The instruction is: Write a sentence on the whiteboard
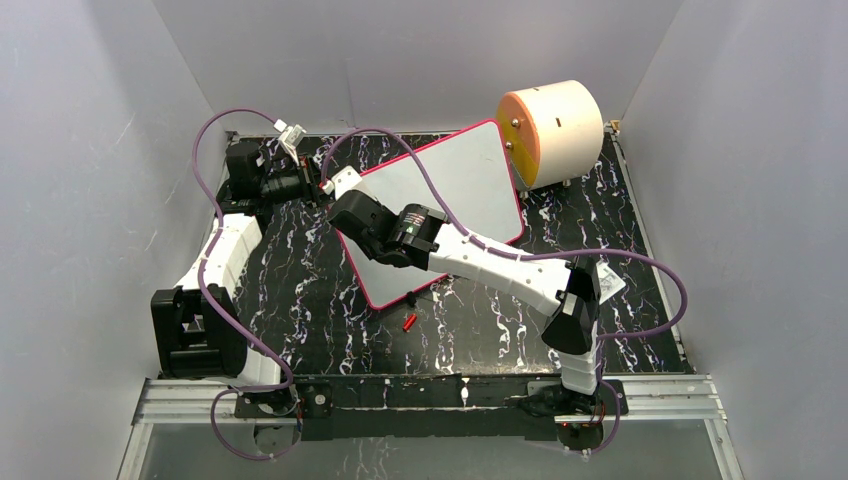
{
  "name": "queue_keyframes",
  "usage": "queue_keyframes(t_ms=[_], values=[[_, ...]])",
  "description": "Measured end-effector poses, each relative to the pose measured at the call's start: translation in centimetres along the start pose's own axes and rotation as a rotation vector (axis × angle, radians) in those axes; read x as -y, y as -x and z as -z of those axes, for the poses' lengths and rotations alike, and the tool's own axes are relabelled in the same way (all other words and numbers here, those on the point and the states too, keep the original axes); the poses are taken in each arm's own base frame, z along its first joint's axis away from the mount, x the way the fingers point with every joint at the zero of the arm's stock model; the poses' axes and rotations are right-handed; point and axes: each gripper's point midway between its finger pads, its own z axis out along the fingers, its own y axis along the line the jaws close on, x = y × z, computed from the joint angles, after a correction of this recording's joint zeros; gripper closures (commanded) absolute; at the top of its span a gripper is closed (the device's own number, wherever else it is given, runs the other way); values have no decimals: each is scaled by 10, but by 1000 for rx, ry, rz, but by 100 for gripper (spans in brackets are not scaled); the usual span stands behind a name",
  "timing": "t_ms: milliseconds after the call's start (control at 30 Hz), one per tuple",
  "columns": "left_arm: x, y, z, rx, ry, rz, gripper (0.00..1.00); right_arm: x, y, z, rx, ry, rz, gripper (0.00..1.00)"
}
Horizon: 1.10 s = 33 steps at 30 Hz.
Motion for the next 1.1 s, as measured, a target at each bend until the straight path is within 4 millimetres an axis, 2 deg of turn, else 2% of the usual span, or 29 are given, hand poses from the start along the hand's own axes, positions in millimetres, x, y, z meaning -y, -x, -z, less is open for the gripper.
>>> queue_keyframes(t_ms=[1100], values=[[0, 0, 0, 0, 0, -3, 100, -1, 0, 0, -1, 4, -16, 100]])
